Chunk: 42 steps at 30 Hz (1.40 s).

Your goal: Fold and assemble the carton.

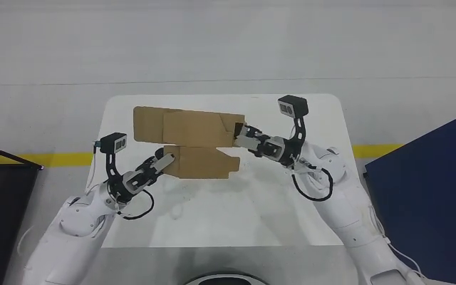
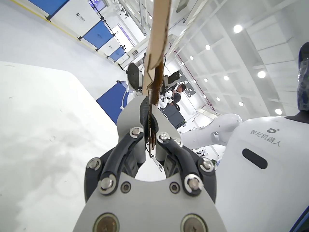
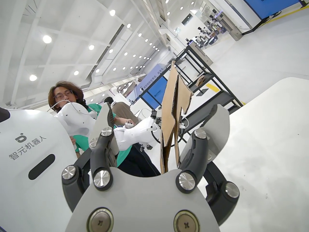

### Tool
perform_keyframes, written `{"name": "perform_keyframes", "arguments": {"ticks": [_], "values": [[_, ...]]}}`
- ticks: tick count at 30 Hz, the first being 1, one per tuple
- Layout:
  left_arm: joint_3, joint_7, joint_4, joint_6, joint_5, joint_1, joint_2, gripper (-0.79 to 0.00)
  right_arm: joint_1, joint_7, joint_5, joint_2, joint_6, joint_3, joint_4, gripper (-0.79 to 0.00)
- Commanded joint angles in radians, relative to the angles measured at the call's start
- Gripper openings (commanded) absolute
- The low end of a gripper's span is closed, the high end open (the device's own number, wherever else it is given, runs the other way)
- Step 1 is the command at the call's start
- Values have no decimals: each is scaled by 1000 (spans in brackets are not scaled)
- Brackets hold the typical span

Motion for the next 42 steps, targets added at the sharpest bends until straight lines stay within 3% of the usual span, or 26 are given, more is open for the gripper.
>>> {"name": "perform_keyframes", "arguments": {"ticks": [1, 12, 20, 31, 42], "values": [[3, 4, -4, -5, -13, -3, -1, -785, 0, 9, 13, 1, 0, 1, 5, -394], [-2, 4, -41, -35, -72, -1, -4, -785, 41, 44, 70, -1, 31, -8, 81, -443], [-16, -6, -41, -44, -97, 5, -3, -785, 52, 88, 112, -3, -1, -17, 90, -486], [-11, -24, -38, -56, -110, 2, -5, -785, 39, 121, 52, 2, 26, -17, 66, -517], [17, -43, -27, -51, -82, -9, -10, -785, 46, 120, 53, 3, 24, -18, 46, -480]]}}
